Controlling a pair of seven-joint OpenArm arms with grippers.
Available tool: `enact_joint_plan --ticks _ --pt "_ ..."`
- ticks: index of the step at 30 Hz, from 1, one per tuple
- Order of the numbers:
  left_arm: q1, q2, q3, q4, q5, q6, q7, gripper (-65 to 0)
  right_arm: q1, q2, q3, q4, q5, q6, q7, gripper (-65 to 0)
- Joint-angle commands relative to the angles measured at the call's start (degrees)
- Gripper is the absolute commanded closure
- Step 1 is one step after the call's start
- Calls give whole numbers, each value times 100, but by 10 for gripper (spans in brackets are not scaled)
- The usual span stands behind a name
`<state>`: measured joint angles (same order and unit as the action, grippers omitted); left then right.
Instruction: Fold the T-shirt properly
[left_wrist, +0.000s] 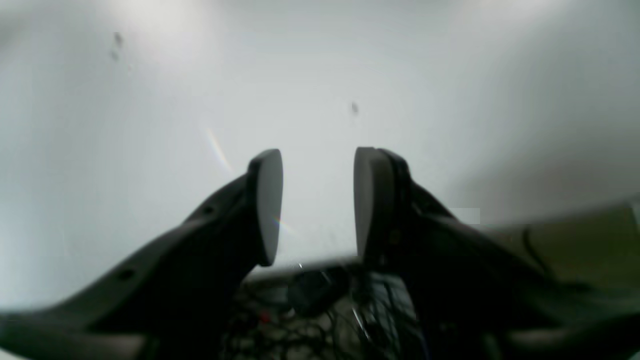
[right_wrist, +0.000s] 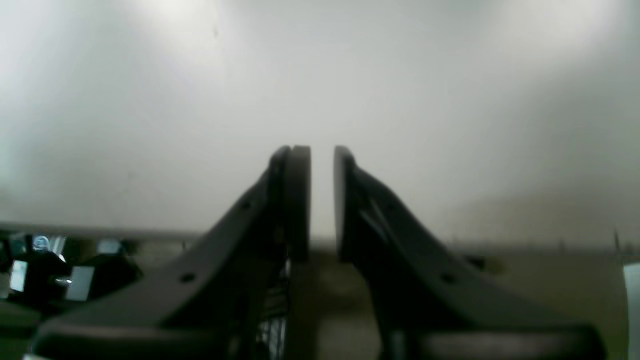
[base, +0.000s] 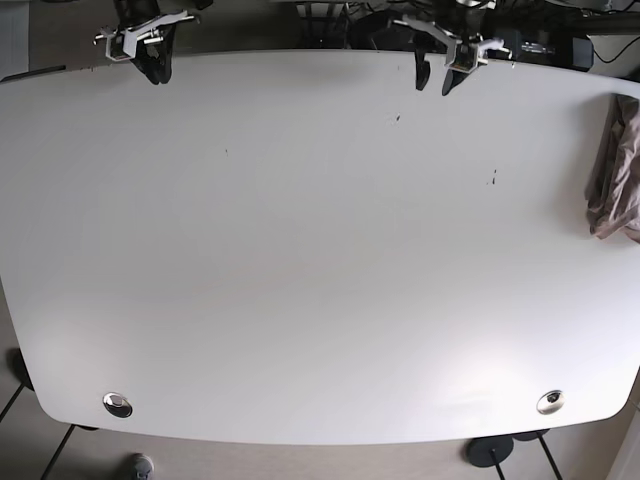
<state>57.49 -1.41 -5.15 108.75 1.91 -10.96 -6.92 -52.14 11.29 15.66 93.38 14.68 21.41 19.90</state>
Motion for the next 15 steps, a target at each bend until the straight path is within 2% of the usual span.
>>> enact_joint_plan --ticks 1,6,11,12,15 --pt "409 128 -8 75 -46 81 -192 -211 -470 45 -6 90 304 35 300 -71" --pt "813 260 -52 -471 -55 81 -201 -210 -1041 97 -331 -393 471 35 423 -71" --pt "435 251 -61 -1895 -55 81 -201 -210 -733 168 -1017 -2196 444 35 1249 -71" --pt "180 242 -61 -2361 -55 81 -201 -210 -470 256 -1298 -2811 436 -18 1417 -71" --pt "-760 75 -52 -3978 -55 81 -201 -210 524 291 -2036 -4736 462 -18 1935 -71"
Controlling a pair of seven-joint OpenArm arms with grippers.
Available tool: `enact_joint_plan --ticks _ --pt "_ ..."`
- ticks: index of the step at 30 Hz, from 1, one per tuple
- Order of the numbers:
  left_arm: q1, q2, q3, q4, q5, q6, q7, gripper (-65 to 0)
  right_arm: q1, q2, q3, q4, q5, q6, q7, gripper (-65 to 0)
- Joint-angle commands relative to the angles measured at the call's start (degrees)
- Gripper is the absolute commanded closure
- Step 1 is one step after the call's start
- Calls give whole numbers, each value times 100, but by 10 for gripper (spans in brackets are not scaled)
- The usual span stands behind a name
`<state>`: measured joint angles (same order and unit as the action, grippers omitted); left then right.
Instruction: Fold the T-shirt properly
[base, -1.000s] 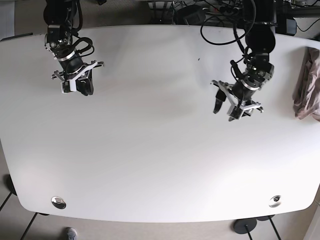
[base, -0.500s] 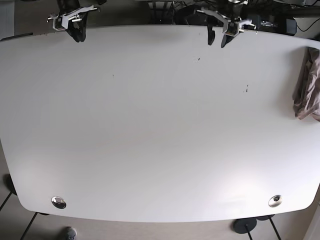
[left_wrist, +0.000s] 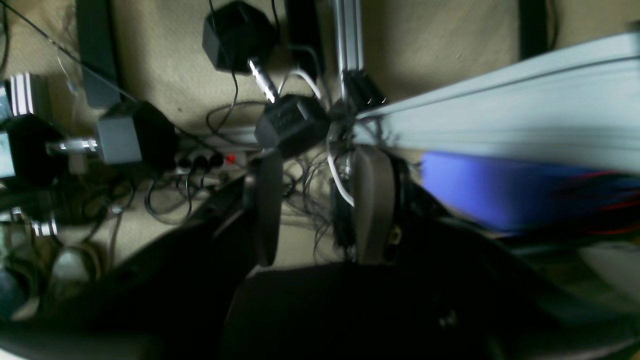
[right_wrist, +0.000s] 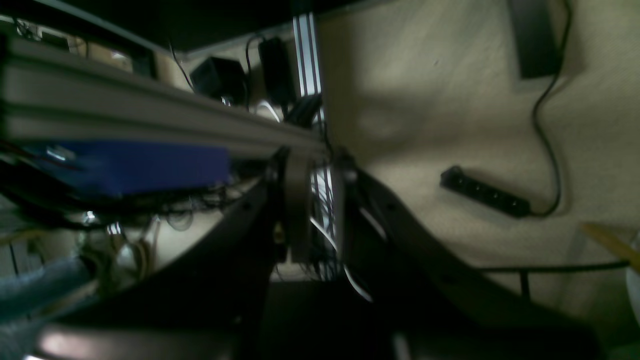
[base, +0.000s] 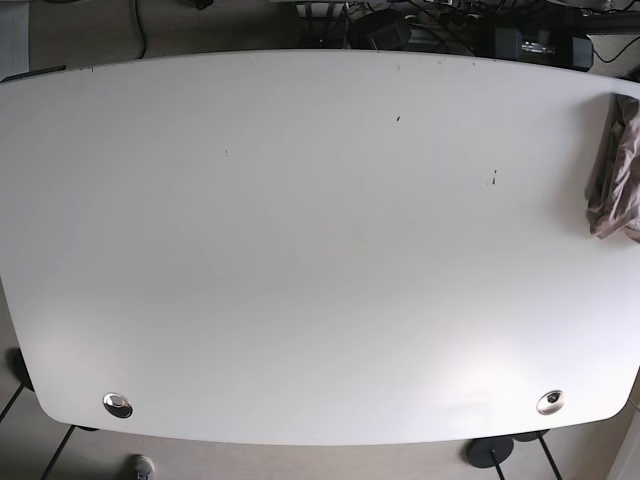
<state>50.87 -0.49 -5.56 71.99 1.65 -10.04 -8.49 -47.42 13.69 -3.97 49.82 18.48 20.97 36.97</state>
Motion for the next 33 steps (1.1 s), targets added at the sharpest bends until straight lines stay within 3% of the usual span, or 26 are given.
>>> enact_joint_plan --ticks 1,8,16,18,20,24,25,33 --pt "-300 -34 -11 -662 -29 -11 -43 -210 280 50 -188 -749 82 26 290 -71" --pt "-1786 -201 -2 -3150 6 -11 -34 -210 1748 -178 -364 -2675 38 26 255 -71" --pt "-3632 -254 7 -5990 15 -11 -17 -210 2786 -196 -733 -3053 47 8 -1214 -71" --pt "-3905 -254 24 -6315 24 103 -8 -210 2979 -196 -733 -3053 47 8 -1600 -75" --pt "-4169 -254 33 -6632 33 499 1 -210 3164 -205 -742 -3061 47 -9 -1978 -76" --pt "-4441 -254 33 -6913 33 780 1 -210 3366 -205 -759 -3061 38 -572 -2225 -78" --pt "-4441 -254 33 -6895 24 789 1 -210 3375 -205 -759 -3061 38 -616 -2225 -79" --pt "-4450 -254 33 -6895 24 780 -26 -212 3436 -310 -759 -3061 38 -660 -2198 -79"
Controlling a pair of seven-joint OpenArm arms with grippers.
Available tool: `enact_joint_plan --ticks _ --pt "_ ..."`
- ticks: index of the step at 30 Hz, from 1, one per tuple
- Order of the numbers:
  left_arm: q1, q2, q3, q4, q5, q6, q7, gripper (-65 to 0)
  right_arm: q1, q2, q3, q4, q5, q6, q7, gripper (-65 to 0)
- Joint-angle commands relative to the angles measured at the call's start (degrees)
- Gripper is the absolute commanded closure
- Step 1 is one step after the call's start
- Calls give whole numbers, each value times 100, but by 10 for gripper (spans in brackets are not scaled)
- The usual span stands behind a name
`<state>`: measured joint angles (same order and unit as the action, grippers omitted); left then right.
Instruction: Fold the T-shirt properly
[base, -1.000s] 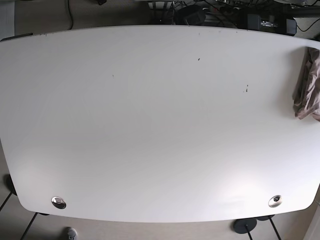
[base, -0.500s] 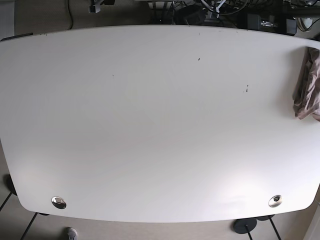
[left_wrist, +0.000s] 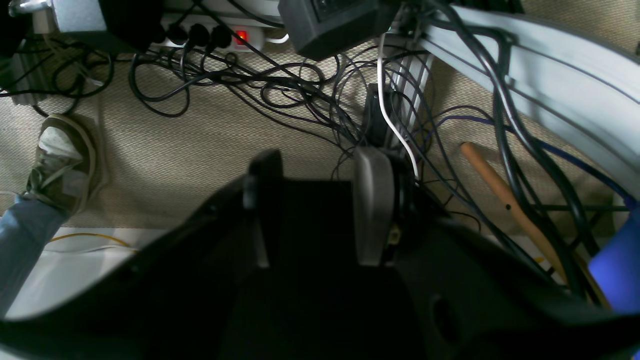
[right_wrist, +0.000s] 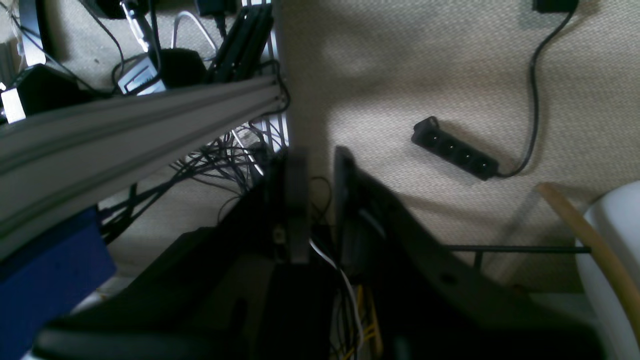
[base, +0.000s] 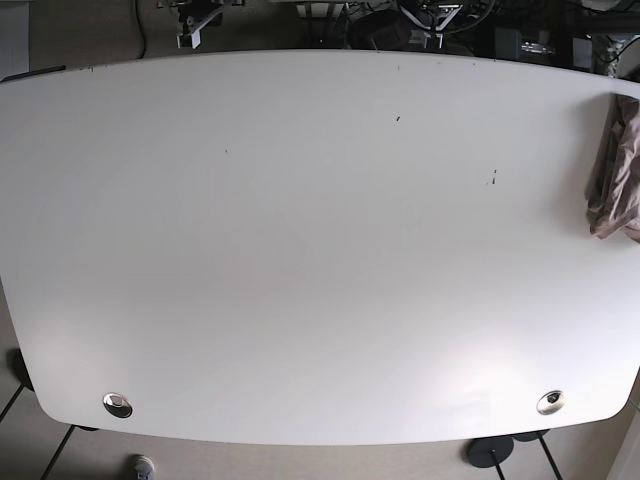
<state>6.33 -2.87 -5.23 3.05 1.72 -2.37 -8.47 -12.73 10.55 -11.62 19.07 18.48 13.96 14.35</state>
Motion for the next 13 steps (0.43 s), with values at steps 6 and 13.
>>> enact_joint_plan --ticks 6,13 --pt "-83 -25 9 -19 26 13 -28 -212 -32 -13 6 14 38 42 73 -79" --pt "171 -17 19 746 48 51 8 -213 -3 -23 -14 -9 9 51 97 -75"
